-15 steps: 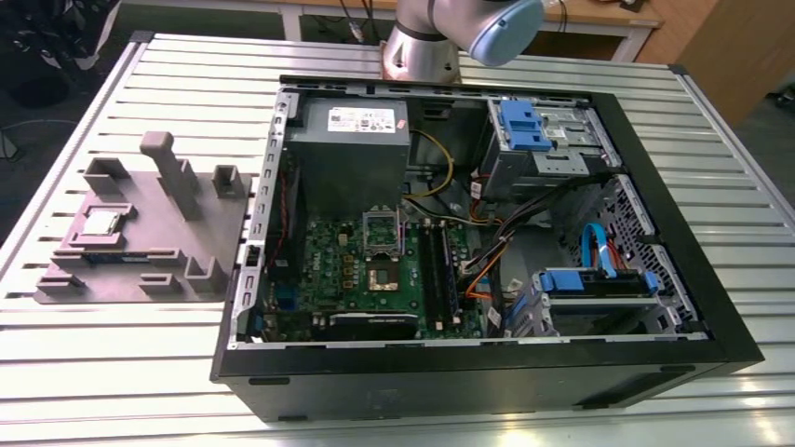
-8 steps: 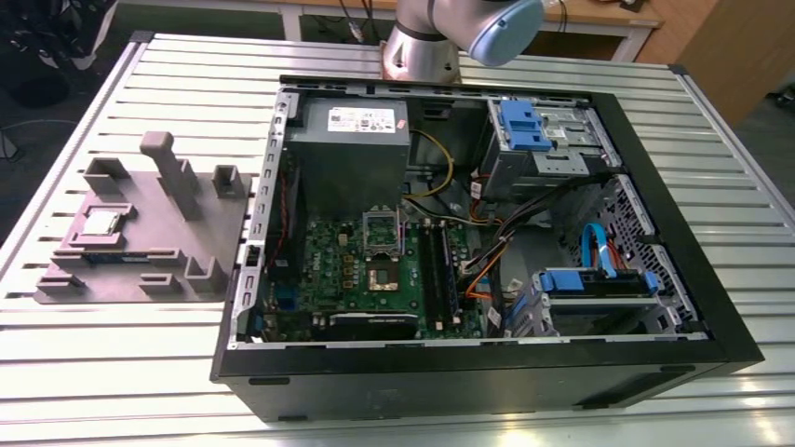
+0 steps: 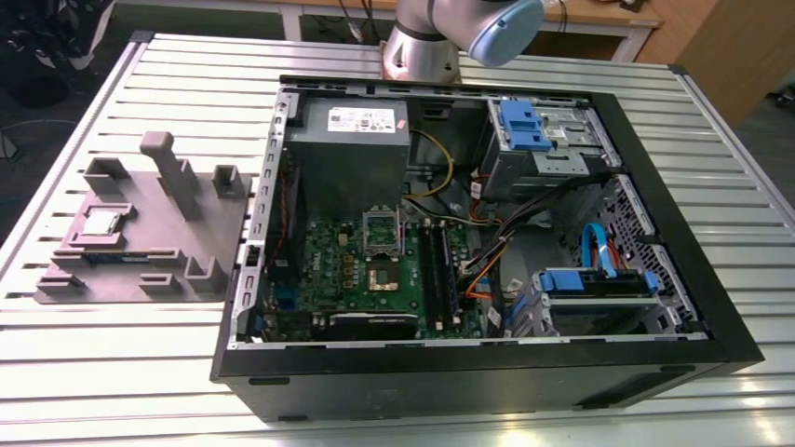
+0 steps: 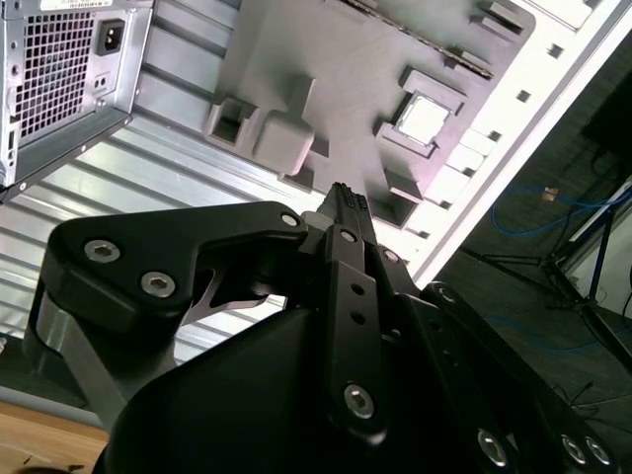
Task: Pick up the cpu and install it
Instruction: 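Reach for the cpu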
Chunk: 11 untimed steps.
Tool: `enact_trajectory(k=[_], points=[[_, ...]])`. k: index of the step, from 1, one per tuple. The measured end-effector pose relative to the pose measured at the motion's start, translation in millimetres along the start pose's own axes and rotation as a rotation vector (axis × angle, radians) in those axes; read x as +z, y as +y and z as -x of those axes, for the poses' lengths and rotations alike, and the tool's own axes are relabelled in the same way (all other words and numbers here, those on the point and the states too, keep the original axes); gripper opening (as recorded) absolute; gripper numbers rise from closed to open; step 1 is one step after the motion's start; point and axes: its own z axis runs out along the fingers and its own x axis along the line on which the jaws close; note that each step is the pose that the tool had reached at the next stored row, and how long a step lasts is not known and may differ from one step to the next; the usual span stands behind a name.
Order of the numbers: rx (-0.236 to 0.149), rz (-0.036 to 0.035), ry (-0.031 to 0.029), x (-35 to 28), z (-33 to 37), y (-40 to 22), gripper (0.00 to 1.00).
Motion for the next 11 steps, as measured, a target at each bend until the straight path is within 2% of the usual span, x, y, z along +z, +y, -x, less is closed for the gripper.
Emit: enact_trajectory(k=[11], points=[[0.001,0.0000,0.0000,-0.1,-2.6,-0.2,0.10]])
